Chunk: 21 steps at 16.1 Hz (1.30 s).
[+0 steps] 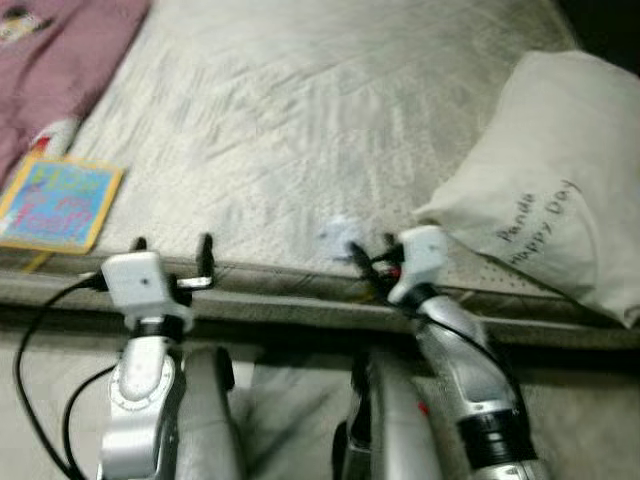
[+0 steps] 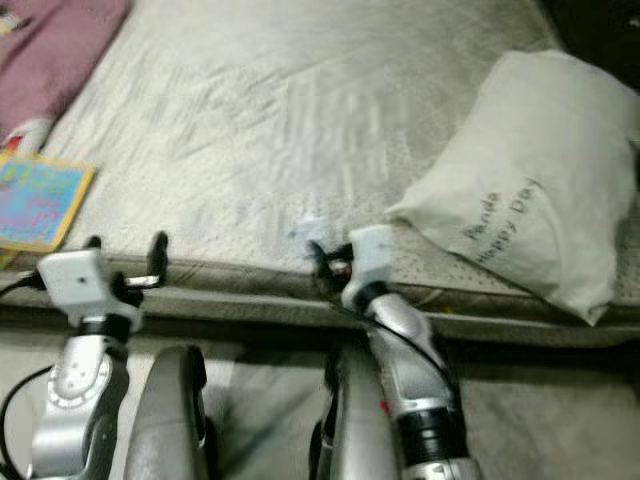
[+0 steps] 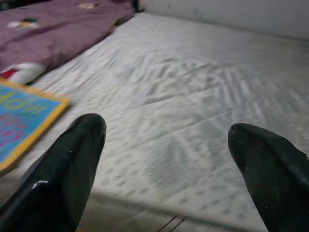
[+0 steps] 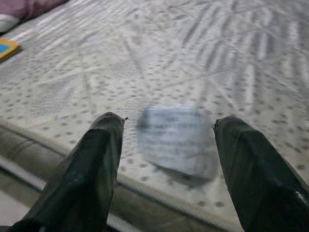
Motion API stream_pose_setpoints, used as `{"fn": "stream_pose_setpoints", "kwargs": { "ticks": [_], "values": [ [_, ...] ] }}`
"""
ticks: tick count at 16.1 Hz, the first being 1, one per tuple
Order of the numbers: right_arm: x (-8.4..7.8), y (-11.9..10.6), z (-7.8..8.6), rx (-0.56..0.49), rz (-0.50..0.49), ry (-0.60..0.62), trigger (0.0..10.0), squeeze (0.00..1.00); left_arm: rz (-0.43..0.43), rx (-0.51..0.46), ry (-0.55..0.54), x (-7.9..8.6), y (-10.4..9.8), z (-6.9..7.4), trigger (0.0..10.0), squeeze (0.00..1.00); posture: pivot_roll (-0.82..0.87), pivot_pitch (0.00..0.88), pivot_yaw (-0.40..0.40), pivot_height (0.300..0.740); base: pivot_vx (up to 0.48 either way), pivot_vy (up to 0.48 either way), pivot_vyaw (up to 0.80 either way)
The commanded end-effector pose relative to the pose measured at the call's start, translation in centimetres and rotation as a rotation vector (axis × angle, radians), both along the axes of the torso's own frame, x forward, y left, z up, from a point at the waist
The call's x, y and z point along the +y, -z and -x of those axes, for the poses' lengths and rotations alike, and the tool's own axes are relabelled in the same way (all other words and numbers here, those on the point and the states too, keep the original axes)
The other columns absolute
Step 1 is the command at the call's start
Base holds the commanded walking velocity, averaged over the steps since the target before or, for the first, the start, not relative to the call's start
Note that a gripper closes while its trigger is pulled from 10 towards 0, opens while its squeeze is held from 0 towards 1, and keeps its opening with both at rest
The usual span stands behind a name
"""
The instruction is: Clean up the room
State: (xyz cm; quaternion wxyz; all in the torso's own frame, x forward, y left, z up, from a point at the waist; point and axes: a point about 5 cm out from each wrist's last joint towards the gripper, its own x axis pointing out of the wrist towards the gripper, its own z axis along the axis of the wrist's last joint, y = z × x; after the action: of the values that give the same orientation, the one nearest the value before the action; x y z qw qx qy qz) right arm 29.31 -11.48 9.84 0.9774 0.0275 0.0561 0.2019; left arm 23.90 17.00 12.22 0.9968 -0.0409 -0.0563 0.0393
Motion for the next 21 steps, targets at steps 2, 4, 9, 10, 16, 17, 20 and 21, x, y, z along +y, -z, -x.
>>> {"fn": "stream_pose_setpoints", "kwargs": {
  "ticks": [2,4,9,10,16,17,20,21],
  "values": [
    [-1.6,0.6,0.2,0.027,0.021,0.044,10.0,0.0,0.018,-0.002,0.036,-1.0,0.1,0.0,10.0,0.0,-0.02,0.17,-0.07,0.551,0.0,0.0,0.0],
    [-1.6,0.7,0.1,0.028,0.024,0.046,10.0,0.0,0.019,0.005,0.042,-1.1,0.2,0.0,10.0,0.0,-0.02,0.169,-0.07,0.551,0.0,0.0,0.0],
    [-1.6,0.8,0.2,0.034,0.008,0.043,10.0,0.0,0.025,0.021,0.034,-1.1,0.4,-0.1,10.0,0.0,-0.02,0.169,-0.07,0.546,0.0,0.0,0.0],
    [-1.6,0.7,0.2,0.03,0.009,0.041,10.0,0.0,0.026,0.022,0.032,-1.1,0.4,-0.1,10.0,0.0,-0.02,0.171,-0.071,0.531,0.0,0.0,0.0],
    [-0.1,1.7,0.3,0.127,0.073,-0.103,10.0,0.0,0.027,0.002,0.02,-1.0,0.0,0.1,10.0,0.0,-0.01,0.182,-0.068,0.506,0.0,0.0,0.0],
    [0.9,1.8,0.3,0.126,0.084,-0.182,10.0,0.0,0.01,0.004,-0.006,-0.7,0.0,0.4,10.0,0.0,0.01,0.185,-0.067,0.506,0.0,0.0,0.0],
    [3.5,1.3,-0.8,0.079,0.065,-0.252,10.0,0.0,-0.031,0.044,-0.063,0.7,0.4,2.5,10.0,0.0,0.07,0.213,-0.076,0.506,0.0,0.0,0.0],
    [3.7,1.3,-0.8,0.078,0.058,-0.25,10.0,0.0,-0.033,0.049,-0.067,0.8,0.4,2.9,10.0,0.0,0.08,0.226,-0.084,0.506,0.0,0.0,0.0]
  ]
}}
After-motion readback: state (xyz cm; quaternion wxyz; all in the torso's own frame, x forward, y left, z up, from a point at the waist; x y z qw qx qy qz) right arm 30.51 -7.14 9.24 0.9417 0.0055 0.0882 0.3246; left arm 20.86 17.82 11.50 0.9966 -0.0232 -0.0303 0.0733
